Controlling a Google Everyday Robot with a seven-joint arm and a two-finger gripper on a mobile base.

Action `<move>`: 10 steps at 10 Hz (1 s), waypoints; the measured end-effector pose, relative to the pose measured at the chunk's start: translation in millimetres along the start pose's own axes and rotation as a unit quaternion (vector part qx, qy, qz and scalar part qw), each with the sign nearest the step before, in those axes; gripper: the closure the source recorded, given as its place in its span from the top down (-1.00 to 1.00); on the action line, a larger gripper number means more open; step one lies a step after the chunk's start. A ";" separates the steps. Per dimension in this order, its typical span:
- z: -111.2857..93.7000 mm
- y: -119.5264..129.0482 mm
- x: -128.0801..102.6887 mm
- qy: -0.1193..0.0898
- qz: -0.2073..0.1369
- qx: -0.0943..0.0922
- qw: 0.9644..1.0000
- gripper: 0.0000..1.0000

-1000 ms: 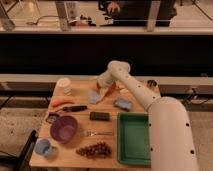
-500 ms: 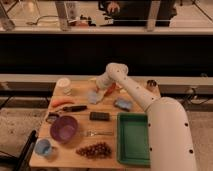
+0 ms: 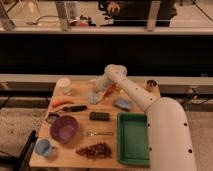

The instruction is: Place towel in purple bowl

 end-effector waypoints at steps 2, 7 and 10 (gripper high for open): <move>3.7 3.3 -1.1 -0.003 -0.006 -0.003 1.000 0.60; 12.9 10.0 -2.5 -0.006 -0.011 -0.005 1.000 0.60; 12.6 11.4 -0.4 0.000 -0.007 -0.001 1.000 0.60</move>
